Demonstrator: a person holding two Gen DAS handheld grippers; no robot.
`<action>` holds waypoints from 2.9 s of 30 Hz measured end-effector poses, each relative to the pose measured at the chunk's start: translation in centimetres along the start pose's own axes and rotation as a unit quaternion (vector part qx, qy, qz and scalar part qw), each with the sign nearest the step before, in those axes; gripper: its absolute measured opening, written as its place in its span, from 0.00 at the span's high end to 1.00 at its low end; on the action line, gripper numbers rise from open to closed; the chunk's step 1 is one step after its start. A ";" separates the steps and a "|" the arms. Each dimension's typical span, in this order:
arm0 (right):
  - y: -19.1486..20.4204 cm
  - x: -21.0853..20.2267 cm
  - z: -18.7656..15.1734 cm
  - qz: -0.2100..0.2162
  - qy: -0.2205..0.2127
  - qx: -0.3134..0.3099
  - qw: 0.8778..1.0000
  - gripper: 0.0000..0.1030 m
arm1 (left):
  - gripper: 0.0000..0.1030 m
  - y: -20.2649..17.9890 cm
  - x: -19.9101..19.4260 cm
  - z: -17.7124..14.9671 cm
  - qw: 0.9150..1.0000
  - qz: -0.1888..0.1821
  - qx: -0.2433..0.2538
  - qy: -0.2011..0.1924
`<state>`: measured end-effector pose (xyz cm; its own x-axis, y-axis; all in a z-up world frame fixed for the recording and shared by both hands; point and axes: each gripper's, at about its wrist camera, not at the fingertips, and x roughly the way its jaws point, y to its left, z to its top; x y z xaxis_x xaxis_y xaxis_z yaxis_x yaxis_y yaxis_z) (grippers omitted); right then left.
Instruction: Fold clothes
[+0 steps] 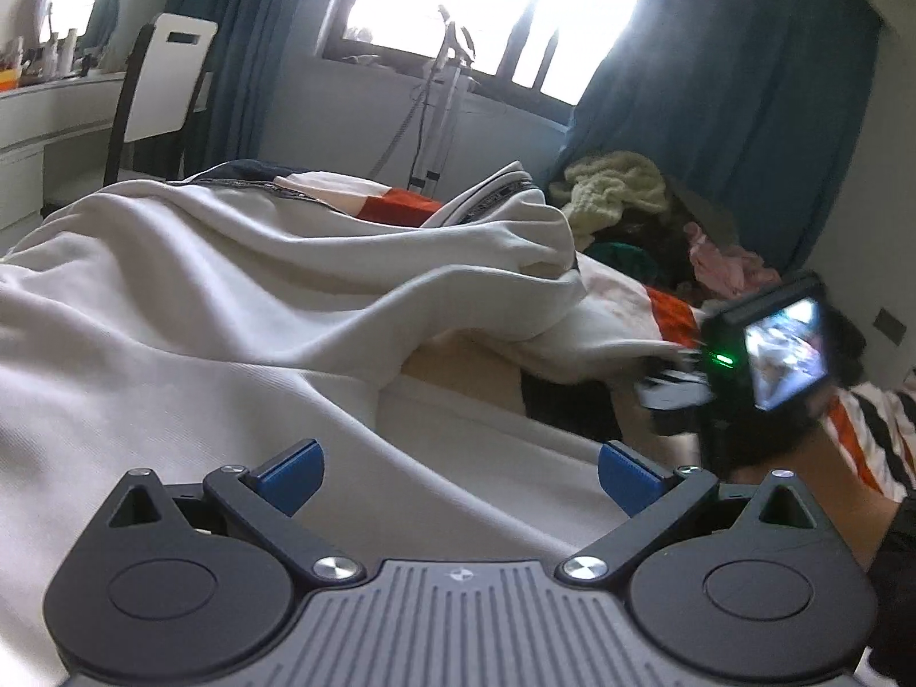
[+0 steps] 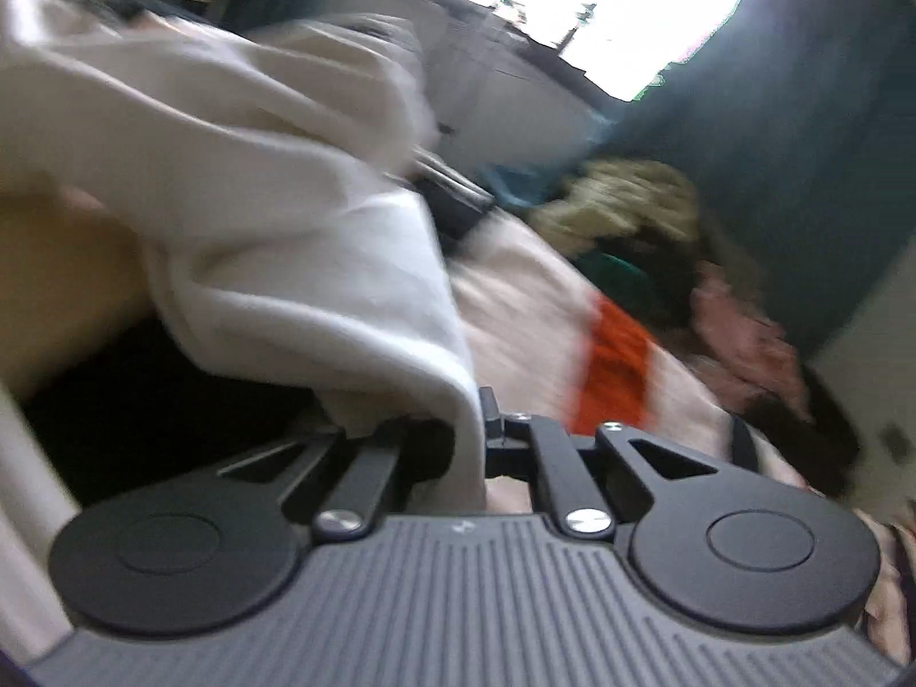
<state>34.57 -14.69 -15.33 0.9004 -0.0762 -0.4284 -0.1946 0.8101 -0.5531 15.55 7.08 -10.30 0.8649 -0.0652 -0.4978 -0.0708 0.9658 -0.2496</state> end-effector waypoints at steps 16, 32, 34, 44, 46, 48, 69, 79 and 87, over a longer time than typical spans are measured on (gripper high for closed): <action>-20.0 2.4 -8.6 -0.246 0.063 -0.110 0.961 0.94 | 0.00 -1.3 -0.5 -0.4 0.997 0.059 0.017 -0.045; -21.1 2.4 -19.3 -0.224 0.132 -0.049 0.964 0.84 | 0.00 -3.7 1.7 -1.6 0.997 0.034 0.070 -0.028; -20.6 1.5 -20.9 -0.197 0.148 0.005 0.969 0.79 | 0.00 -3.8 1.6 -1.7 0.996 0.034 0.073 -0.028; -26.4 -6.2 -25.2 0.045 0.073 0.548 0.832 0.27 | 0.00 -3.9 0.7 -1.9 0.999 0.029 0.042 -0.002; -26.9 -6.3 -26.3 0.118 0.057 0.623 0.771 0.27 | 0.00 -3.7 0.3 -2.0 0.999 0.018 0.025 0.012; -26.8 -5.8 -27.3 0.149 0.035 0.677 0.720 0.26 | 0.00 -3.5 -0.1 -2.2 1.000 0.009 0.008 0.019; -28.2 -4.4 -26.8 -0.030 -0.036 0.694 0.718 0.95 | 0.00 -5.0 0.9 -2.4 0.999 0.031 0.038 0.009; -27.2 -7.0 -28.1 -0.038 0.077 0.628 0.773 0.80 | 0.00 -6.2 -1.2 -2.7 0.997 0.024 0.072 -0.004; -23.3 -14.9 -20.6 0.001 0.037 0.482 0.875 0.20 | 0.00 -6.7 -3.4 -2.4 0.996 0.015 0.082 -0.023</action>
<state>17.68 -44.47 -10.79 0.8663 -0.0825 -0.4927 0.2547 0.9214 0.2936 11.87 0.21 -8.87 0.8857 -0.0277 -0.4634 -0.0184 0.9954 -0.0945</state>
